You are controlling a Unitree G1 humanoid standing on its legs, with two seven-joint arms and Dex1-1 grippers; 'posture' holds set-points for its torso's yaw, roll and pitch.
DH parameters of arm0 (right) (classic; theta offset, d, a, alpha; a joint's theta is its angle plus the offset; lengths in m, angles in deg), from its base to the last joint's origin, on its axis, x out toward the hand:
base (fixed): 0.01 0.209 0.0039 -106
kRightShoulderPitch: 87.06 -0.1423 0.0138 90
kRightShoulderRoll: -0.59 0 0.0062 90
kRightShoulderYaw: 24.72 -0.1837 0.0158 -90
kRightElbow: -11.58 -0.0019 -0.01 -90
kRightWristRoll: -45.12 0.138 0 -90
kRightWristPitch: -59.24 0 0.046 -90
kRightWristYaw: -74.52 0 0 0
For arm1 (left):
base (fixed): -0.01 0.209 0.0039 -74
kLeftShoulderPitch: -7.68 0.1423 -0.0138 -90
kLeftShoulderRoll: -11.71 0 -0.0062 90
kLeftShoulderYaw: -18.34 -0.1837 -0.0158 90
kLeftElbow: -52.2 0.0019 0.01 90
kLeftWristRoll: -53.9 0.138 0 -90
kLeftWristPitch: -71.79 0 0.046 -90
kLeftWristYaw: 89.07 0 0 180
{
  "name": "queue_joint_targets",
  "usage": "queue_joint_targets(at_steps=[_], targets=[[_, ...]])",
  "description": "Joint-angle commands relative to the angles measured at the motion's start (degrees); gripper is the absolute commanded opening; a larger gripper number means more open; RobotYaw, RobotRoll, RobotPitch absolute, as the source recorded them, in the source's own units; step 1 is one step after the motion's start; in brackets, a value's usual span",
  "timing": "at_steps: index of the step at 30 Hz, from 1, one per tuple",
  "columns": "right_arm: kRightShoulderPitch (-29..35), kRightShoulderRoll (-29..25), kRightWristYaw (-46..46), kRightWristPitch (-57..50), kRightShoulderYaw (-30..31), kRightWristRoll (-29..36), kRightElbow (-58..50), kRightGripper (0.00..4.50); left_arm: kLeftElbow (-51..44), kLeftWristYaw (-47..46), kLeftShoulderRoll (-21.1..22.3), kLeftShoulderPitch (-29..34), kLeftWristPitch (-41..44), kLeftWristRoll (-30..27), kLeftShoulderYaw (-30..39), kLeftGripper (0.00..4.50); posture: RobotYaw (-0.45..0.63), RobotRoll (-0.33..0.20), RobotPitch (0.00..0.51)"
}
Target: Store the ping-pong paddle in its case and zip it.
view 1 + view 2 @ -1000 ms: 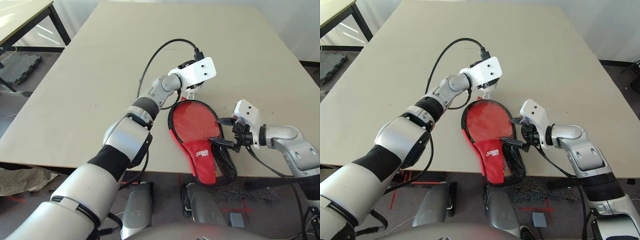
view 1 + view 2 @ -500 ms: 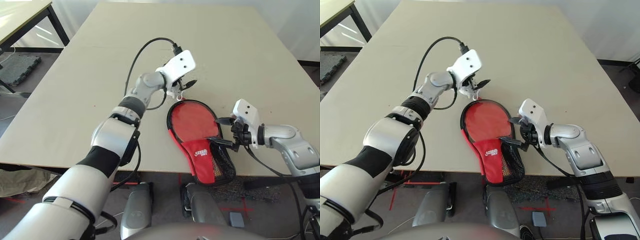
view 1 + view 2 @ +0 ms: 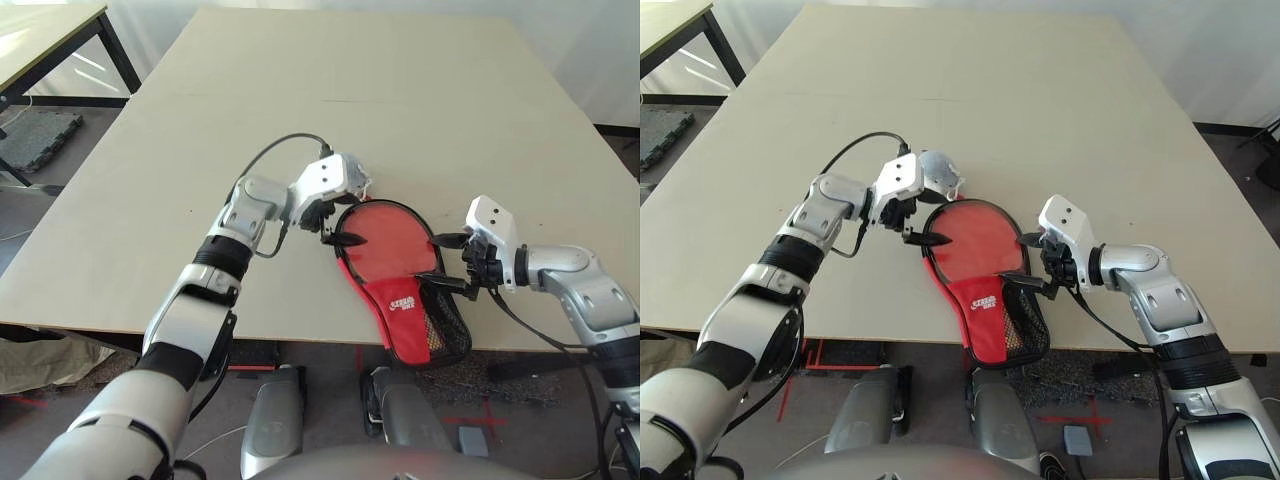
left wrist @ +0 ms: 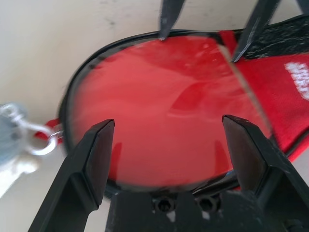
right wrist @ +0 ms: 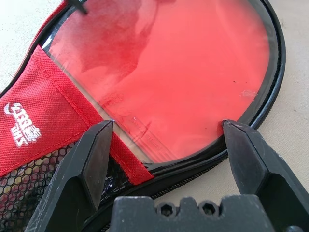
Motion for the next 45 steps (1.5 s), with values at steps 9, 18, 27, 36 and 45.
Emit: queue_joint_targets(at_steps=[9,18,27,36,45], targets=[[-8.1,4.3,-2.6,-5.3,-5.8,6.3,5.2,4.5,-2.2,-5.5,0.1,2.3,3.2,0.4,-4.6,4.46,0.1,0.0,0.135],[-23.0,10.6,-5.2,0.7,-4.0,3.4,20.5,4.5,-5.9,-6.3,0.8,4.9,5.2,-0.1,-5.2,4.46,0.15,0.0,0.131],[-34.6,17.0,-5.2,14.6,0.1,-4.8,40.4,4.5,-11.6,-8.0,0.4,7.9,8.4,-1.1,-5.9,4.46,0.2,0.0,0.145],[-40.9,22.1,-8.0,22.4,-0.2,-8.6,53.8,4.5,-15.9,-9.3,0.6,10.0,11.4,-2.2,-7.1,4.46,0.23,0.0,0.159],[-44.3,25.0,-12.1,25.8,-1.2,-11.1,62.4,4.5,-18.2,-10.3,0.7,11.0,13.1,-3.1,-8.1,4.46,0.25,0.0,0.168]])
